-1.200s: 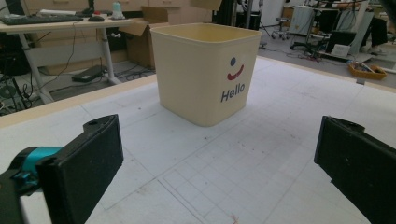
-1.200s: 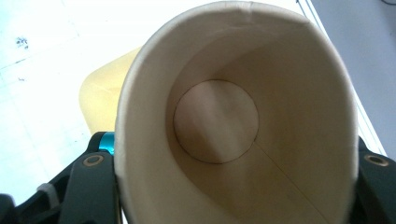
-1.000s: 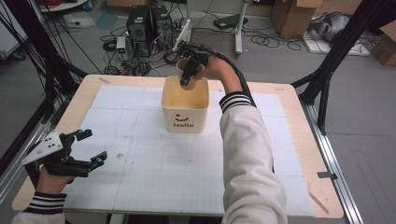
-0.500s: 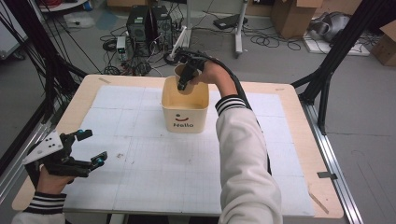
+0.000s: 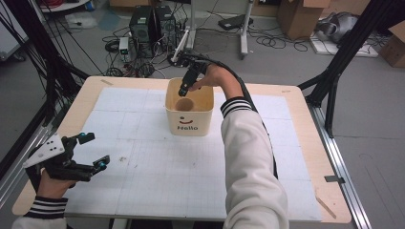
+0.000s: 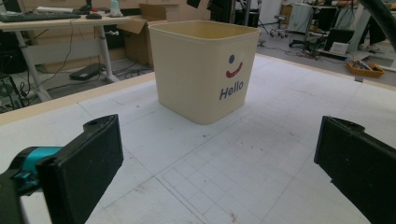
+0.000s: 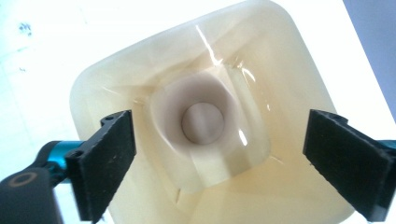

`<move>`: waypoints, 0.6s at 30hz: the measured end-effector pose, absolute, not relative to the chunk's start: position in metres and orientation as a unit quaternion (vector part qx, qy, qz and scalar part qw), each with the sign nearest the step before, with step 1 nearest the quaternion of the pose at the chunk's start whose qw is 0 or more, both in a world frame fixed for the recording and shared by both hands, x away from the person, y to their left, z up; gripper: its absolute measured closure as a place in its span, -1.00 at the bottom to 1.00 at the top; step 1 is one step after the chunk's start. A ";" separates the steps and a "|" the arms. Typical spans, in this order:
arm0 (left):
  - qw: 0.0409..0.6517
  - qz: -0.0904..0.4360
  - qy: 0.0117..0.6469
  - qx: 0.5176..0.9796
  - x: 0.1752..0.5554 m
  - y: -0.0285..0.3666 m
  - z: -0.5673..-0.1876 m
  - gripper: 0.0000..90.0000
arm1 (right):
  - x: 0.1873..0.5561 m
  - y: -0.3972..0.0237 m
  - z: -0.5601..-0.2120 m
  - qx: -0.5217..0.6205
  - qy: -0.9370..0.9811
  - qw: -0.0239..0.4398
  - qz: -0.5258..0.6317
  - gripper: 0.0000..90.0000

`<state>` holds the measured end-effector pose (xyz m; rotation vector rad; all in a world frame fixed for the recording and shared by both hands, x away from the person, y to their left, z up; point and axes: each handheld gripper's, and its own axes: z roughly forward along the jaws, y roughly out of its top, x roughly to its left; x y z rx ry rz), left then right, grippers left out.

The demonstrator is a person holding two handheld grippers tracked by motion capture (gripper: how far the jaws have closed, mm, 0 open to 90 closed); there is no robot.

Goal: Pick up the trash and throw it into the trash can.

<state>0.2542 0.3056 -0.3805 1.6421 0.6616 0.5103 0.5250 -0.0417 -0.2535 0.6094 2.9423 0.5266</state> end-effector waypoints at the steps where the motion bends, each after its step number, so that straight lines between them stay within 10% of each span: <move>1: 0.605 0.221 0.285 0.710 0.254 0.306 -0.380 -0.96 | 0.524 -0.042 -0.252 0.203 0.963 0.047 0.172 -1.00; 18: 0.606 0.220 0.285 0.709 0.254 0.305 -0.380 -0.96 | 0.514 -0.057 -0.216 0.206 0.954 0.068 0.209 -0.99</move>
